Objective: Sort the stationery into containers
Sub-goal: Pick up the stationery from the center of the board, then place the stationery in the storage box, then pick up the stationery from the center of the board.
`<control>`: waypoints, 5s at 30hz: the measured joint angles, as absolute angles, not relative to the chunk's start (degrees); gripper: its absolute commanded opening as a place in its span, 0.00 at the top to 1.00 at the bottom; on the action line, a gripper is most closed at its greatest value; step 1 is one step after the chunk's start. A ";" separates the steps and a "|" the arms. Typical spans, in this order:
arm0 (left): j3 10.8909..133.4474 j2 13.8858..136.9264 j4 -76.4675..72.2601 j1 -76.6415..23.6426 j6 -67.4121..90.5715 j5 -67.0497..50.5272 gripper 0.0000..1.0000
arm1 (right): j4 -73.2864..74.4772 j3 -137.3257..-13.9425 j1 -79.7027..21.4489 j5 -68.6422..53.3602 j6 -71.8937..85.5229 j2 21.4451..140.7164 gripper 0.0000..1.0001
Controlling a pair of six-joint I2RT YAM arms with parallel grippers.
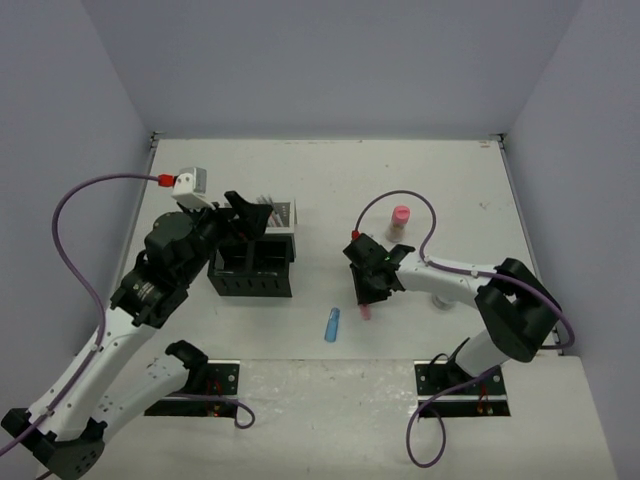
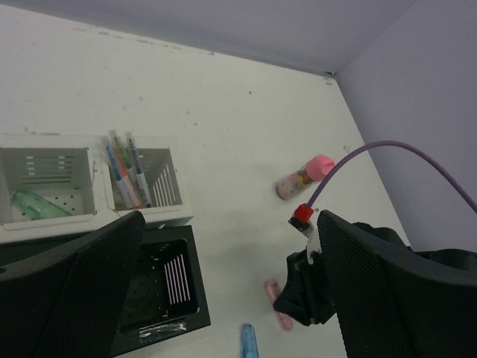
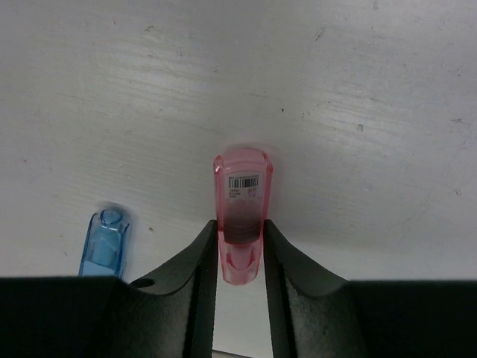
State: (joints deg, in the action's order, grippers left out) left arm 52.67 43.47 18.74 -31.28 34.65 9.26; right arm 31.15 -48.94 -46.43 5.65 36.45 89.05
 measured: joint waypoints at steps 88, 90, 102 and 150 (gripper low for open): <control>57.25 64.88 7.19 -31.43 38.52 52.77 1.00 | 27.93 -40.03 -56.99 14.67 40.72 40.34 0.07; 56.53 67.66 4.68 -29.61 37.81 53.70 1.00 | 27.64 -39.71 -56.99 14.06 41.19 42.45 0.07; 53.67 76.72 1.38 -26.63 39.07 53.94 0.43 | 24.59 -38.65 -57.04 11.41 44.14 49.55 0.06; 53.81 48.30 22.24 -26.56 37.96 13.90 0.00 | 38.92 -54.72 -73.42 23.38 80.16 93.48 1.00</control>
